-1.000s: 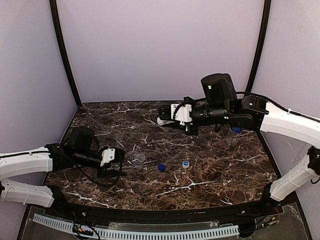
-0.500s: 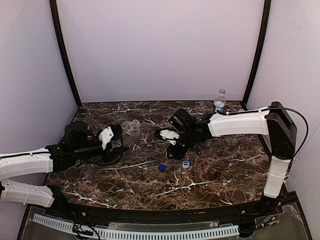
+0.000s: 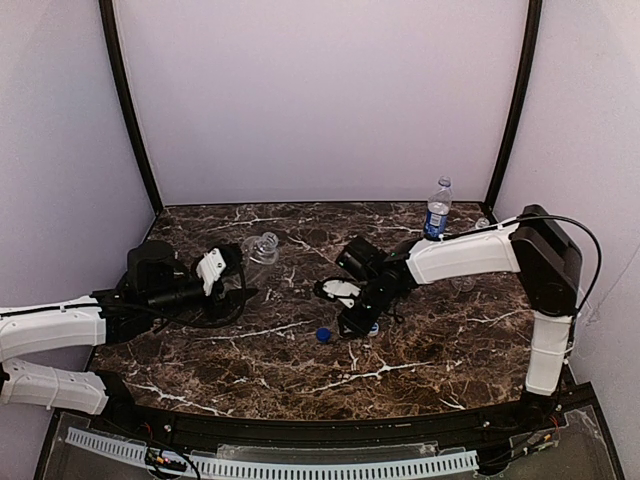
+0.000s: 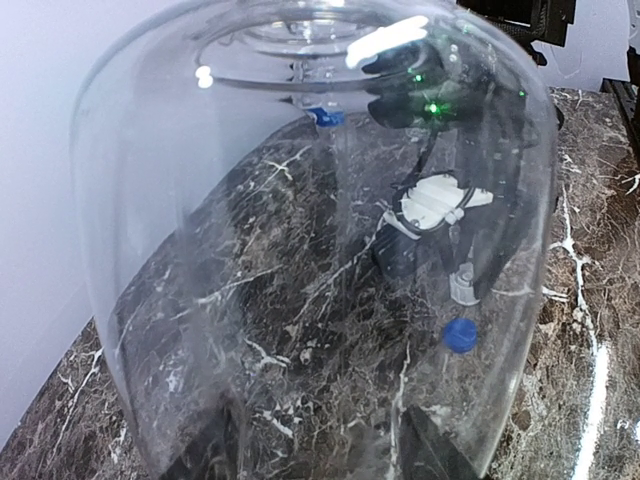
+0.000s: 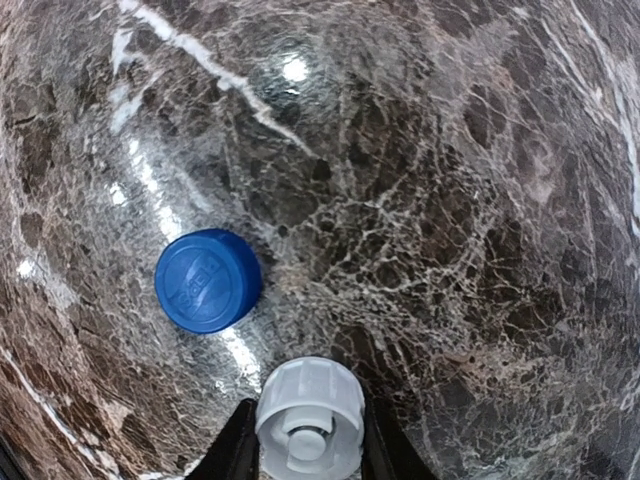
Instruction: Unscrew the bottle caps
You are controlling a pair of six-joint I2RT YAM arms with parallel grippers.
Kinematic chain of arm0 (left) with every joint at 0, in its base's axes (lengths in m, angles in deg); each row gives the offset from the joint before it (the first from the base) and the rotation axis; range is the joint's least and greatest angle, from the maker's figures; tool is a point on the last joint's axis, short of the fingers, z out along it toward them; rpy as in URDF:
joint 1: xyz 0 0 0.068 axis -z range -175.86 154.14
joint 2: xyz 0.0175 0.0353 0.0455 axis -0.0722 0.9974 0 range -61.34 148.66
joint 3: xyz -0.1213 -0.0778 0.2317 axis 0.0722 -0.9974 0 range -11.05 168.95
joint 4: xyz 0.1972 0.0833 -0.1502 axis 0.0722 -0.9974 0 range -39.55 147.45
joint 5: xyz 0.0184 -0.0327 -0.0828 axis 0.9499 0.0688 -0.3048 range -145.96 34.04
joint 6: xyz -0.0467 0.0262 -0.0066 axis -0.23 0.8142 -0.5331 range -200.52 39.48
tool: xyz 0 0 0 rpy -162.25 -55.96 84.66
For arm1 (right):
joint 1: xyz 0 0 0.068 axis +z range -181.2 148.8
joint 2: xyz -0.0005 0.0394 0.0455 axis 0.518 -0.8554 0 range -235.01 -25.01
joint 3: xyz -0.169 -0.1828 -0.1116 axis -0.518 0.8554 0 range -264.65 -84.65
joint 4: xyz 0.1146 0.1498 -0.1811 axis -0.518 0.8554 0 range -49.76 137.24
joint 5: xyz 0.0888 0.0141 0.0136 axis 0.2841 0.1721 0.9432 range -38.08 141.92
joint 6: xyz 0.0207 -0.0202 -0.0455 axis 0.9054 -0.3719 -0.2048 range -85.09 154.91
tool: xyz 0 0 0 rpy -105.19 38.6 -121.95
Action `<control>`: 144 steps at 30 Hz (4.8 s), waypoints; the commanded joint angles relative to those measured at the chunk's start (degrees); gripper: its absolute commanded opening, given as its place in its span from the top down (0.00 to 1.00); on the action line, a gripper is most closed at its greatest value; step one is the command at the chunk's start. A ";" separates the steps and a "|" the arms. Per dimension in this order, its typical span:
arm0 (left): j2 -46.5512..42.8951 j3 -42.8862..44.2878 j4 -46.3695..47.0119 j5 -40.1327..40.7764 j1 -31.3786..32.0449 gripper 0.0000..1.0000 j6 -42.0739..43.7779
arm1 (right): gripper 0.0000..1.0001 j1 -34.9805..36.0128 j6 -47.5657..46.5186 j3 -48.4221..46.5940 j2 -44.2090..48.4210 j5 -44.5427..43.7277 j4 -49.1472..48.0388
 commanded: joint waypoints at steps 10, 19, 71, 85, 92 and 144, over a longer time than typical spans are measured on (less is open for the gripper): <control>-0.94 1.95 0.29 -10.99 -0.18 0.55 -0.83 | 0.01 0.55 -6.71 -6.35 17.45 5.15 -3.03; -1.37 1.69 1.76 -17.14 -0.09 0.54 -2.09 | 0.04 2.06 0.49 3.10 27.52 28.14 -45.47; -4.69 -2.58 5.38 -7.31 -0.09 0.01 -1.86 | 1.00 -17.21 11.90 9.60 28.01 -15.63 -18.35; -4.50 -2.19 4.50 -8.27 -0.09 0.01 -1.32 | 1.00 -25.73 13.96 13.01 23.54 -13.97 -21.15; -4.90 -1.80 3.07 -7.76 -0.09 0.01 -1.20 | 0.99 -26.52 13.62 13.47 23.09 -13.73 -21.21; -5.78 -3.65 4.13 -3.97 -0.35 0.01 -2.43 | 0.35 -28.79 18.68 6.86 21.99 6.71 -18.44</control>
